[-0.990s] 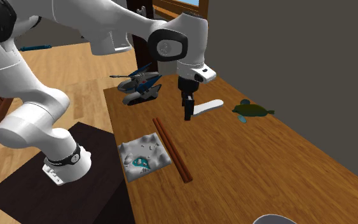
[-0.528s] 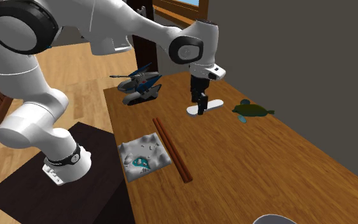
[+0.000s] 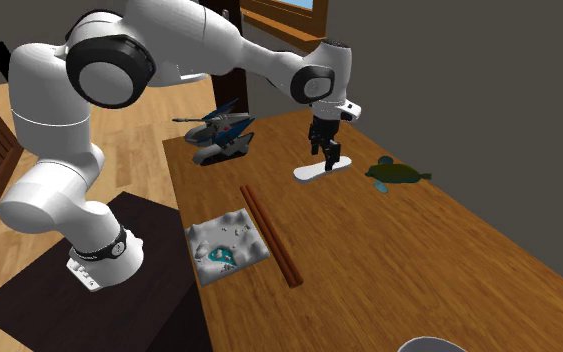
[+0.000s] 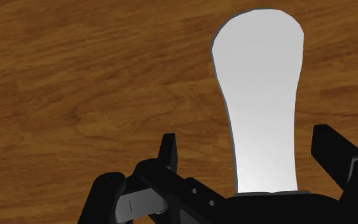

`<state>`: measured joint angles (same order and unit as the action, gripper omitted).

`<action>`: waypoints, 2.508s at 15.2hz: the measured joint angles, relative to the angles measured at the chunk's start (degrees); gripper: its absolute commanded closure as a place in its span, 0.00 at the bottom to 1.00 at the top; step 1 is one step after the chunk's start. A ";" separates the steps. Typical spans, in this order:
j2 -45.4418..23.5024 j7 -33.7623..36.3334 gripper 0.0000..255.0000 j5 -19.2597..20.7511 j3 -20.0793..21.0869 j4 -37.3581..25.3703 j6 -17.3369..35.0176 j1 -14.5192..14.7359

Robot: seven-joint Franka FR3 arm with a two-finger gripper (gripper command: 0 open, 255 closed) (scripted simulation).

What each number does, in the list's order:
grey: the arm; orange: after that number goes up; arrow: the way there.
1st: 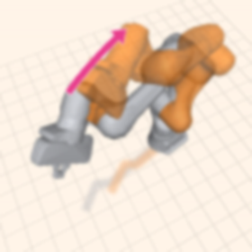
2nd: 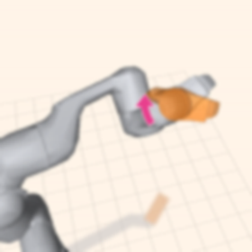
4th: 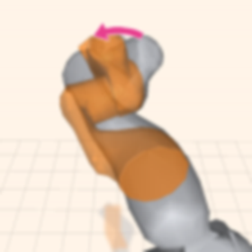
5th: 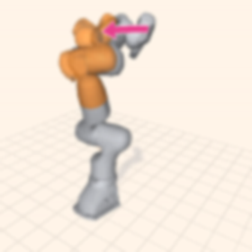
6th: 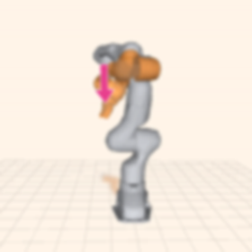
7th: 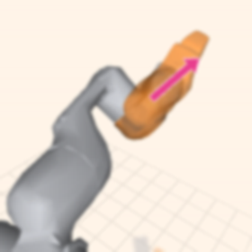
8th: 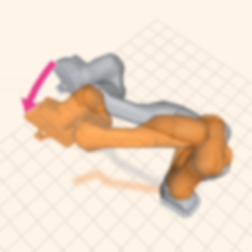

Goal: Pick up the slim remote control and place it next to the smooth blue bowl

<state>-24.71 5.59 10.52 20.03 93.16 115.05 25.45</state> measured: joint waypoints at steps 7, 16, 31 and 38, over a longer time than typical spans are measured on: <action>-6.29 0.14 0.00 2.25 0.18 -4.56 1.73 2.71; -7.61 0.41 0.00 2.78 -0.14 -3.66 3.90 2.83; -6.84 0.26 1.00 2.49 0.04 -3.97 2.84 2.74; -5.09 -0.35 1.00 1.66 0.51 -6.87 -1.68 2.70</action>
<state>-29.79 5.24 12.18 20.54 86.28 113.37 28.15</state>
